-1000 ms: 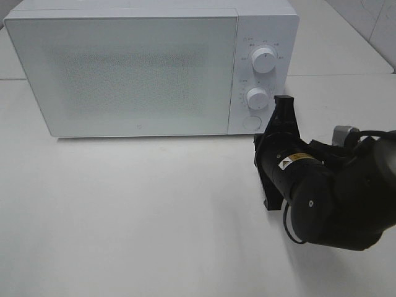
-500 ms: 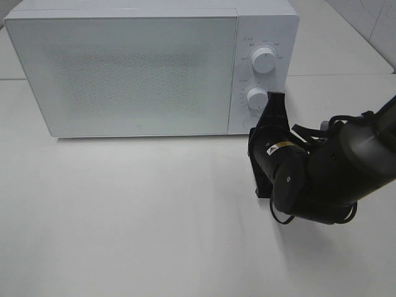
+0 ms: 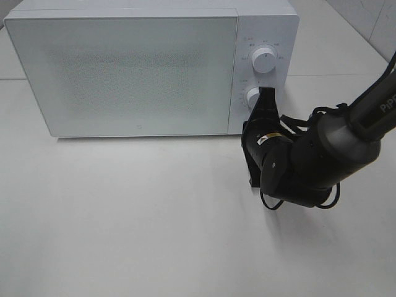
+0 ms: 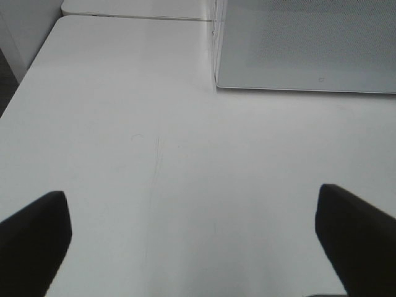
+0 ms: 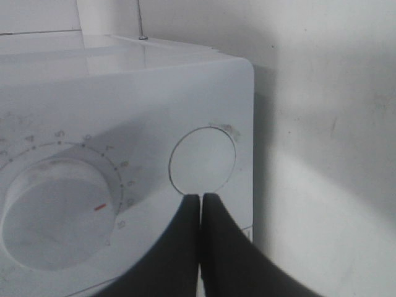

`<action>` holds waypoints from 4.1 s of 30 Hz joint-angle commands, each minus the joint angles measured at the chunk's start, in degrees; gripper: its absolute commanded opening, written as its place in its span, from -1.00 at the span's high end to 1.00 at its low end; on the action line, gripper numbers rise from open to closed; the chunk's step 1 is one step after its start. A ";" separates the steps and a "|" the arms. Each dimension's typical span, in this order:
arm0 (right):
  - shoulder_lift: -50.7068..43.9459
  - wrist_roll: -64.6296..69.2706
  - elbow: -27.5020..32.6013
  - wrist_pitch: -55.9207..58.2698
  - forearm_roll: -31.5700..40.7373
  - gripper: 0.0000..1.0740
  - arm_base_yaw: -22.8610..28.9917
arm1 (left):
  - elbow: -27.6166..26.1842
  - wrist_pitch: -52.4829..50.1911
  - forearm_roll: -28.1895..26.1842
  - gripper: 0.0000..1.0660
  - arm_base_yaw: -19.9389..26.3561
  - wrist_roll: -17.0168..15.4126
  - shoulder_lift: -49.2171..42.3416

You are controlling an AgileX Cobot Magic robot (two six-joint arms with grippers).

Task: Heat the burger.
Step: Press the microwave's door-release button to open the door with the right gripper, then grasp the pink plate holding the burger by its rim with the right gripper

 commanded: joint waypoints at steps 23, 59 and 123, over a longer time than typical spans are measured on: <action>4.07 -1.03 -4.30 -0.17 -1.72 1.00 -3.67 | 0.11 -0.74 -0.29 -0.87 -0.11 -0.06 -0.92; 6.47 -8.31 -13.64 -8.14 1.38 1.00 -4.93 | 0.11 -0.74 -0.29 -0.87 -0.11 -0.06 -0.92; -19.02 -39.94 5.73 36.84 0.00 1.00 -4.81 | 0.11 -0.74 -0.29 -0.87 -0.11 -0.06 -0.92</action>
